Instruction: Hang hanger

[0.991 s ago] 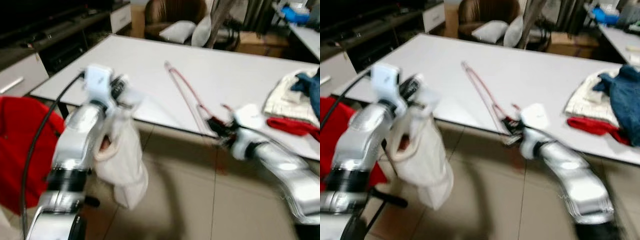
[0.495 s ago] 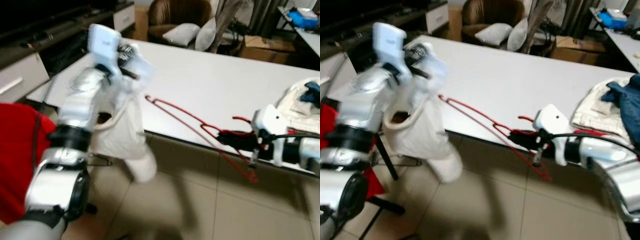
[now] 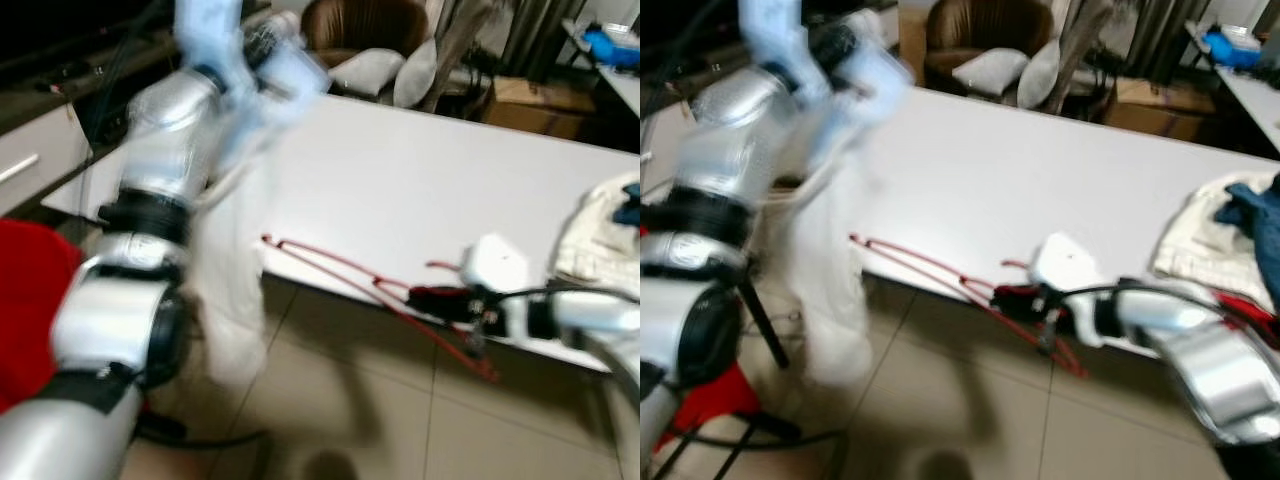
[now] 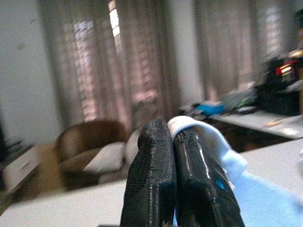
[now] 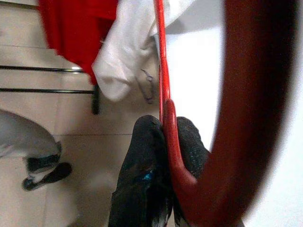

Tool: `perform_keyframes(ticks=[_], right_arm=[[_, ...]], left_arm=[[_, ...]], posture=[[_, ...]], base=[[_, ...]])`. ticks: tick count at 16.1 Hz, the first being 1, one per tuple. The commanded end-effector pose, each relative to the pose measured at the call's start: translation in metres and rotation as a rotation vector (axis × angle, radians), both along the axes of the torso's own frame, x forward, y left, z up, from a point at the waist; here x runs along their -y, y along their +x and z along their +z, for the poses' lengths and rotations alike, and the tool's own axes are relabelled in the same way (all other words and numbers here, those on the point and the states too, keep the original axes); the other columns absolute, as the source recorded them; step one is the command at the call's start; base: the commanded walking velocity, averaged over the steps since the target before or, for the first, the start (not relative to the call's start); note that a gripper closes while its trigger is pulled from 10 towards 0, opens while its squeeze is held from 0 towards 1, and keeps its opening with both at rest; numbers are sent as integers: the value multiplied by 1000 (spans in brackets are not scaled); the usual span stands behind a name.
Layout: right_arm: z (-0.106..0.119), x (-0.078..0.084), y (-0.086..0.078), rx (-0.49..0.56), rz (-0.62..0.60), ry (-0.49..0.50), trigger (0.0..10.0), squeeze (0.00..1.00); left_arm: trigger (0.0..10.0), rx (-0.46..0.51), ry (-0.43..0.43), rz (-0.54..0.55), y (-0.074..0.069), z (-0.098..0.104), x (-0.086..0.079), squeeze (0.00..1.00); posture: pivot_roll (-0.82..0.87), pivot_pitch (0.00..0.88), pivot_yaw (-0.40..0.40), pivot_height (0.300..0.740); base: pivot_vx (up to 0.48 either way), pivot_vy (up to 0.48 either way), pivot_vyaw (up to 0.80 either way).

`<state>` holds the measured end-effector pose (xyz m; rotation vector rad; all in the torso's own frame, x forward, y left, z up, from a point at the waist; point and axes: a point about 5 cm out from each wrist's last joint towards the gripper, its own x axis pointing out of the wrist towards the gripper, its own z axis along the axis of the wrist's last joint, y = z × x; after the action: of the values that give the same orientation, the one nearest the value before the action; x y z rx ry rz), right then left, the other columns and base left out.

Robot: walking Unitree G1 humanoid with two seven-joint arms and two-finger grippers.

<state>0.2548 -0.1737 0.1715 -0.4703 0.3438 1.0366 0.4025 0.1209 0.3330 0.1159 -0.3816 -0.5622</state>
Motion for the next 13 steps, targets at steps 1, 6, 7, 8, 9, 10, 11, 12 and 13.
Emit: perform_keyframes(ticks=[1, 6, 7, 8, 9, 10, 11, 12, 13], right_arm=[[-1, -7, 9, 23, -35, -21, 10000, 0], [-1, -34, 39, 56, -103, 35, 10000, 0], [0, -34, 48, 71, -128, 8, 10000, 0], [6, -29, 63, 98, -190, -24, 10000, 0], [13, -22, 78, 139, -261, -46, 10000, 0], [25, -15, 94, 223, -339, -55, 10000, 0], [34, -11, 103, 275, -382, -47, 10000, 0], [63, -2, 121, 419, -498, -6, 10000, 0], [109, 7, 135, 629, -613, 75, 10000, 0]], left_arm=[[10000, 39, -24, -12, -2, 14, -7, 0], [10000, 83, -62, -126, -12, 30, 15, 0], [10000, 91, -69, -148, -15, 34, 16, 0], [10000, 109, -68, -158, -19, 38, 15, 0], [10000, 125, -76, -168, -23, 42, 13, 0], [10000, 139, -90, -182, -28, 47, 11, 0], [10000, 147, -99, -189, -31, 50, 10, 0], [10000, 164, -111, -200, -38, 56, 7, 0], [10000, 179, -120, -190, -44, 60, 0, 0]], posture=[[59, 0, -26, 740], [71, 0, -37, 740], [70, 0, -37, 740], [69, 0, -41, 740], [72, 0, -50, 740], [73, 0, -56, 740], [80, 0, -64, 740], [83, 0, -71, 740], [88, 0, -78, 740]], base=[[368, 0, 0], [369, 0, 0], [371, 0, 0], [371, 0, 0], [364, 0, 0], [371, 0, 0], [371, 0, 0], [368, 0, 0], [371, 0, 0]])
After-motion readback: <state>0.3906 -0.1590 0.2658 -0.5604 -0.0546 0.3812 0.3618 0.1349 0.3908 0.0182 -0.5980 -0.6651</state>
